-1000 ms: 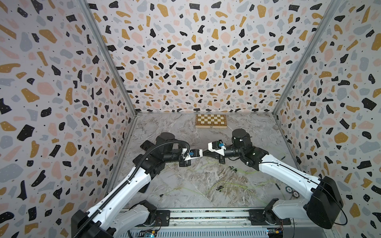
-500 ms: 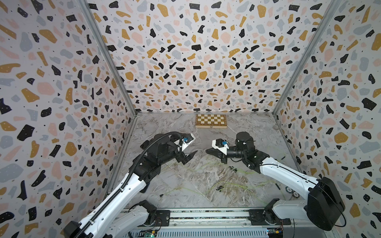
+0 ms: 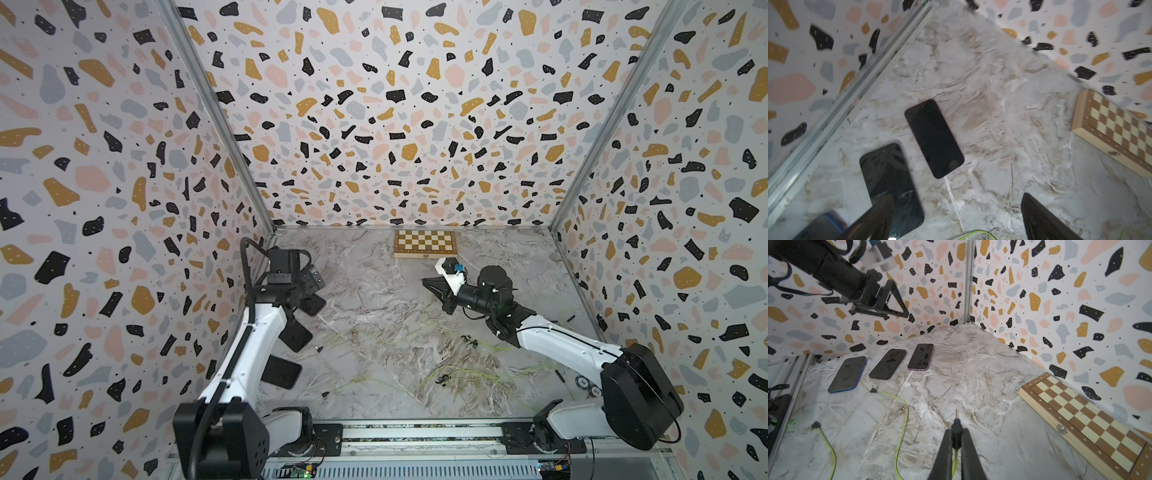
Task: Plug wired earphones into phones
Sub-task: Pick up the phone at the center of the board.
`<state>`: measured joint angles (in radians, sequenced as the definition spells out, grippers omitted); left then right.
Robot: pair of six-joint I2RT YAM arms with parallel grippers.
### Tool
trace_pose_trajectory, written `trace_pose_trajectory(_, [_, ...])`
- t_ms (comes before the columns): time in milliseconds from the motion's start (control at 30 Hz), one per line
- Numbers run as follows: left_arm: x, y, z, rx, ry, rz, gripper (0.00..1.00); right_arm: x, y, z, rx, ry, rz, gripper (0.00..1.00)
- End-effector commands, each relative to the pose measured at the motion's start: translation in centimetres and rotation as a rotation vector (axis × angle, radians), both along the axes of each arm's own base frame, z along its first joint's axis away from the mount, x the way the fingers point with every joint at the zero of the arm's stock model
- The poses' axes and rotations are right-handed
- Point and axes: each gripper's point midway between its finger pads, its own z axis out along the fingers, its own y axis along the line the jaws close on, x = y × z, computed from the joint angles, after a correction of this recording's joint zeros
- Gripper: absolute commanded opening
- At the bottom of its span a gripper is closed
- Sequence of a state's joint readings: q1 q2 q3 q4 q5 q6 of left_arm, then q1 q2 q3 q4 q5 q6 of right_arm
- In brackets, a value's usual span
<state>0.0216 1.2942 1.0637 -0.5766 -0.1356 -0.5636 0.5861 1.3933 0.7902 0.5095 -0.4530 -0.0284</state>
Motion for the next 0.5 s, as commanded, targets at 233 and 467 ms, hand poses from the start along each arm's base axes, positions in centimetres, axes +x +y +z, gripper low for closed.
trace_pose_trajectory(233, [2.4,1.3,-6.9,-0.145,0.243,0.25,0.99,2.2,-0.8,0.9,0.052,0.074,-0.123,0.0])
trace_pose_trajectory(467, [3.6,1.8,-10.2,-0.17,0.348,0.3,0.99,2.0,-0.9,0.2,0.042,0.088,-0.126,0.0])
